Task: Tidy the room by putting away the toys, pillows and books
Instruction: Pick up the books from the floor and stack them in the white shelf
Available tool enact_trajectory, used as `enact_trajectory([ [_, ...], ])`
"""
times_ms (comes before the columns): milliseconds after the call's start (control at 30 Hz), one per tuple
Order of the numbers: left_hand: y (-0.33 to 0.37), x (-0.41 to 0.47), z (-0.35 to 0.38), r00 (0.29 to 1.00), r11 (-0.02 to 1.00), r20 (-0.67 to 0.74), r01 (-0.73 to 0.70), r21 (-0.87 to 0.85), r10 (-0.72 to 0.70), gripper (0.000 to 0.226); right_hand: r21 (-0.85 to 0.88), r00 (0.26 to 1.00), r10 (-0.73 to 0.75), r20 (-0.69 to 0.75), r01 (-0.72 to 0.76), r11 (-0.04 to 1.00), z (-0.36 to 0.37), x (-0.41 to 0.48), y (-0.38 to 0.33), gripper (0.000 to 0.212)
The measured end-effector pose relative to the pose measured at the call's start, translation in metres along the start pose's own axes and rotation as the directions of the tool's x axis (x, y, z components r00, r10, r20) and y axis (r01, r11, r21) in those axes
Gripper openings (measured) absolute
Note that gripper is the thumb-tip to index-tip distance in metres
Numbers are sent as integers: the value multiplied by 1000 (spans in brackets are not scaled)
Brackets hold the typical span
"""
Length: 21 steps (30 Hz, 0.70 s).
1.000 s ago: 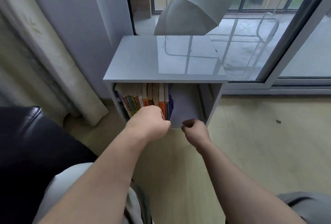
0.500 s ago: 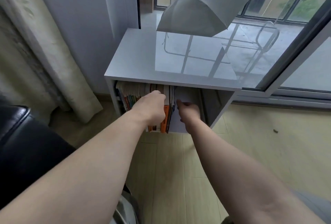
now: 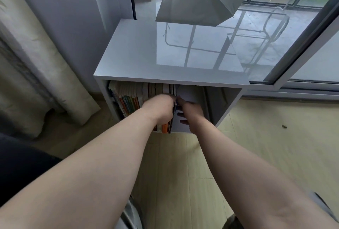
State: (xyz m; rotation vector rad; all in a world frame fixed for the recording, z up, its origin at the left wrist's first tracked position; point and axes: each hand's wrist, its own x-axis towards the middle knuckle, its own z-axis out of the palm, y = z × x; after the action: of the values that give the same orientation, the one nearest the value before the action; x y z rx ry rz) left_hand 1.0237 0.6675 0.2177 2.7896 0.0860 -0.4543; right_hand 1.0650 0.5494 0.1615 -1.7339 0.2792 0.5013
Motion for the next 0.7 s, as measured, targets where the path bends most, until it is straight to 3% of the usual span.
enact_trajectory([
  [167, -5, 7, -3, 997, 997, -42, 60, -41, -61, 60, -30, 998, -51, 35, 52, 998, 0, 0, 4, 16],
  [333, -5, 8, 4, 998, 1000, -52, 26, -2, -26, 55, -67, 998, -60, 28, 62, 996, 0, -2, 6, 20],
  [433, -3, 8, 5, 999, 999, -54, -2, 44, 4, 64, -298, 982, -168, -87, 136, 945, -4, -5, 3, 33],
  [533, -1, 9, 7, 999, 996, -48, -5, 86, 9, 56, -586, 950, -261, -169, 116, 802, -14, -8, 1, 36],
  [700, 4, 7, 11, 996, 994, -86, 2, 113, 7, 53, -734, 928, -311, -205, 65, 676, -29, -5, 3, 34],
])
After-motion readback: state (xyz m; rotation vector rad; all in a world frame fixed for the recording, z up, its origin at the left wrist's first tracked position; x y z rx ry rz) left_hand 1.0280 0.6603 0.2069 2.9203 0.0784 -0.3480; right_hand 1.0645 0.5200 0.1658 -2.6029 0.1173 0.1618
